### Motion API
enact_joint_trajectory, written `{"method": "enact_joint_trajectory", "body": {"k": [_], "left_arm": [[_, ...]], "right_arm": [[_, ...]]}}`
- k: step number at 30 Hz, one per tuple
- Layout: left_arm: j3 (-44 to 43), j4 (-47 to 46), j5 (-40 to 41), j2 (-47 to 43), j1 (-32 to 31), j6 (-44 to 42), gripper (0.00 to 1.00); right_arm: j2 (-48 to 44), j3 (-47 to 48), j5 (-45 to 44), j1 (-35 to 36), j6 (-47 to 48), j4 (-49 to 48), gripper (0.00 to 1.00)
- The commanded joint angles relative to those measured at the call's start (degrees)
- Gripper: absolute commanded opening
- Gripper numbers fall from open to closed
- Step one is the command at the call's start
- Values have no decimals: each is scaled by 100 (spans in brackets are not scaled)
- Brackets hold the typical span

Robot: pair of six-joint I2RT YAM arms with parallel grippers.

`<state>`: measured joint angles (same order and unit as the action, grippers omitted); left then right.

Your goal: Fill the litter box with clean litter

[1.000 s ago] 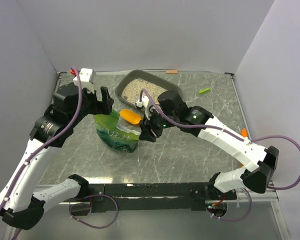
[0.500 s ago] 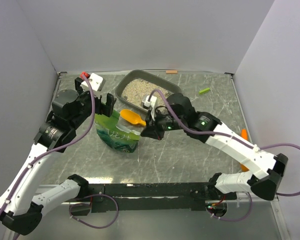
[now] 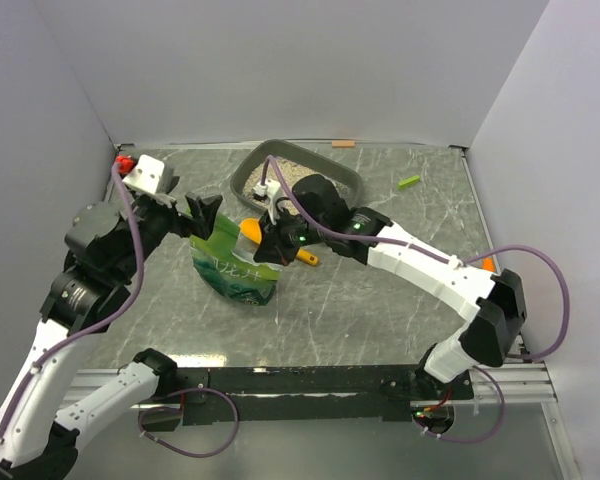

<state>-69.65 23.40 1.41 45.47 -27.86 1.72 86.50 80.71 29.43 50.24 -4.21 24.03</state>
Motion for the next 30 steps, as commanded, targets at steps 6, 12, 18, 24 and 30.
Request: {"method": "enact_joint_trajectory", "body": {"k": [6, 12, 18, 24, 30], "left_arm": [[-146, 95, -44, -91, -18, 382, 97], [-40, 77, -62, -118, -18, 338, 97], [-40, 95, -53, -109, -9, 277, 97], [-58, 121, -27, -100, -18, 198, 97], [48, 42, -35, -118, -18, 197, 97]], "right_arm": [[437, 367, 98, -5, -194, -733, 0], [613, 419, 98, -5, -203, -821, 0], [816, 525, 142, 4, -194, -821, 0], [939, 525, 370, 4, -151, -742, 0], [1053, 516, 581, 82, -37, -593, 0]]}}
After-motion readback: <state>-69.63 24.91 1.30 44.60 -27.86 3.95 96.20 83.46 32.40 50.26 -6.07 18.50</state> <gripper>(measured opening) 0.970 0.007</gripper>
